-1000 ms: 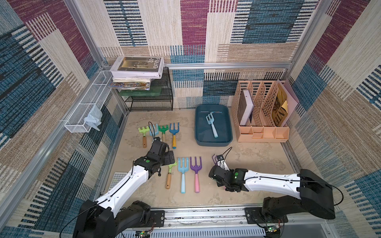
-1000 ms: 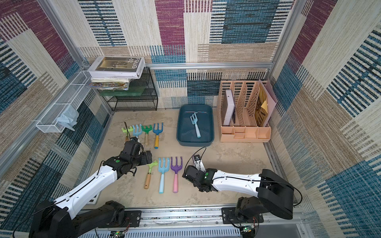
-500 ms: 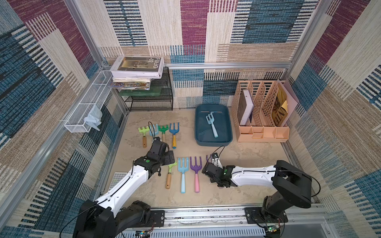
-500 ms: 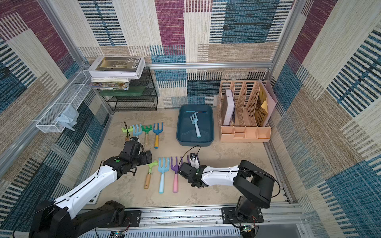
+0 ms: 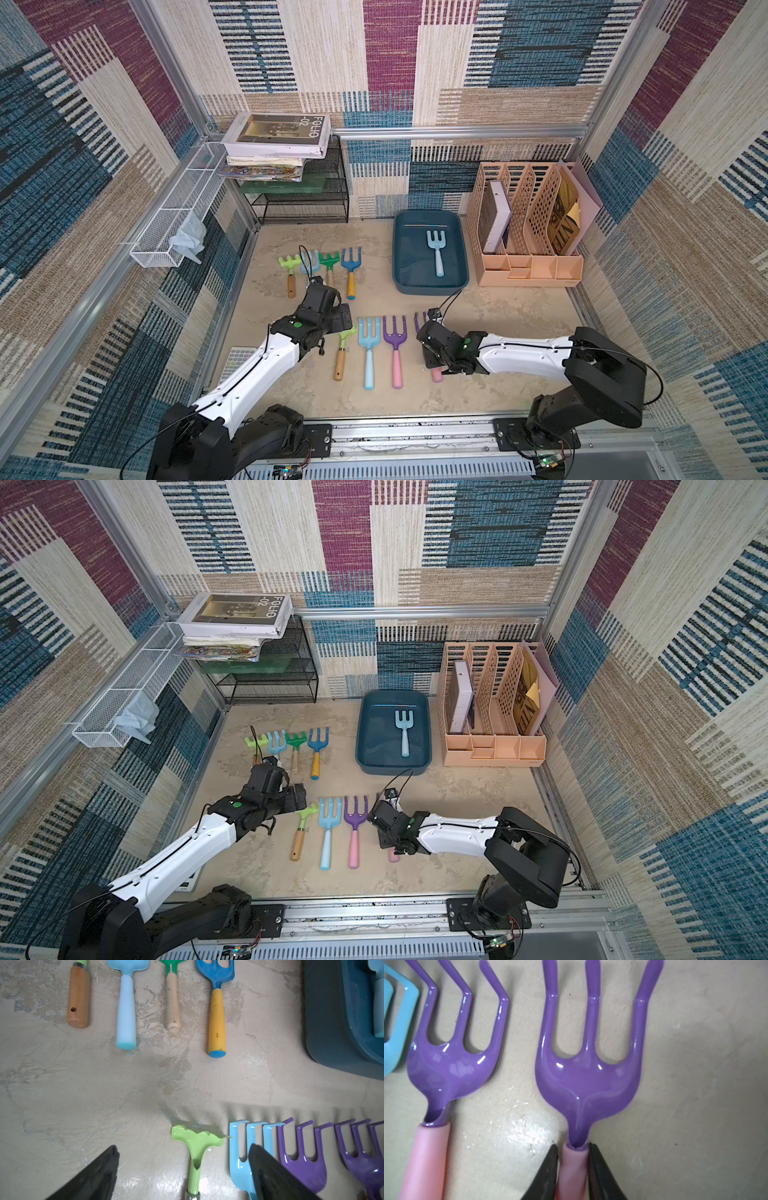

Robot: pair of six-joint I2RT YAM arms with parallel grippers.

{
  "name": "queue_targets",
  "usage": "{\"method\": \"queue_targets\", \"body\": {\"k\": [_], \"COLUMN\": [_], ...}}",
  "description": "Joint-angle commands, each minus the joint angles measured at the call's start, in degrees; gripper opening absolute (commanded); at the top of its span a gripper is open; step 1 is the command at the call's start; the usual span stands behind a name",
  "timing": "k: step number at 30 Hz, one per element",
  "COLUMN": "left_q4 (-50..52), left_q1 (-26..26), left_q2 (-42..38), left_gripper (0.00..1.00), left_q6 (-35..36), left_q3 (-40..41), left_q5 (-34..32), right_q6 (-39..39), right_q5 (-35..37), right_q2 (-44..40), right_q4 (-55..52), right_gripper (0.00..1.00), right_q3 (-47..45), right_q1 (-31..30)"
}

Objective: Take the hand rake out of the storage box
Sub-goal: Place the rake at the center of the board.

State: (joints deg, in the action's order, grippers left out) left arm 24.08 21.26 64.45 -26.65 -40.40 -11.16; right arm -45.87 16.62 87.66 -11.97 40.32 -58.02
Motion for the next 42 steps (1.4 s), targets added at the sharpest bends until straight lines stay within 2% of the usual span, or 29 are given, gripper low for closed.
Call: {"method": "queue_targets", "body": {"k": [1, 8, 13, 19, 25, 30, 32, 35, 37, 38, 42], "left_q4": [0.24, 0.28, 0.44, 0.36, 0.26, 0.36, 0.27, 0.18, -0.21, -0.28, 0.1], "left_q1": [-0.1, -0.07, -0.09, -0.07, -0.1, -0.07, -0.09, -0.07, -0.07, -0.1, -0.07], "left_q2": [-0.11, -0.2, -0.37, -0.55, -0.64, -0.72, -0.51, -0.42, -0.24, 0.01, 0.25], "left_gripper": [0.99, 0.99, 0.99, 0.99, 0.99, 0.99, 0.99, 0.99, 0.99, 0.99, 0.99], "left_q6": [-0.21, -0.17, -0.25, -0.24, -0.47, -0.46, -0.42, -0.35, -0.41, -0.33, -0.37], "left_q3": [-0.17, -0.2, -0.14, 0.0, 0.16, 0.18, 0.11, 0.21, 0.19, 0.22, -0.09], "left_q5": [-0.6, -0.62, -0.73, -0.62, -0.53, -0.81, -0.62, -0.49, -0.38, -0.28, -0.28], "right_q6": [-1.85, -3.86, -7.28, -8.36, -8.27, -6.03, -1.8, 7.01, 13.46, 15.89, 21.42], "right_q5": [-3.89, -3.43, -2.91, -2.12, -2.75, -0.84, 0.78, 2.43, 0.02, -1.41, -3.76], "right_q2": [1.34, 4.81, 6.23, 5.7, 4.76, -0.25, -3.61, -7.06, -6.49, -5.01, 5.57], "right_q4": [-2.45, -3.85, -5.78, -7.97, -8.67, -10.51, -10.98, -9.46, -6.53, -5.8, -6.14], "right_gripper": [0.26, 0.22, 0.22, 0.36, 0.36, 0.43, 0.55, 0.67, 0.89, 0.91, 0.89], "right_q3": [0.63, 3.88, 4.62, 6.08, 6.64, 7.98, 10.28, 14.22, 16.83, 18.85, 28.85], "right_q1": [-0.2, -0.96, -1.31, -4.45, -4.99, -4.1, -2.18, 4.76, 10.05, 13.11, 21.39]}}
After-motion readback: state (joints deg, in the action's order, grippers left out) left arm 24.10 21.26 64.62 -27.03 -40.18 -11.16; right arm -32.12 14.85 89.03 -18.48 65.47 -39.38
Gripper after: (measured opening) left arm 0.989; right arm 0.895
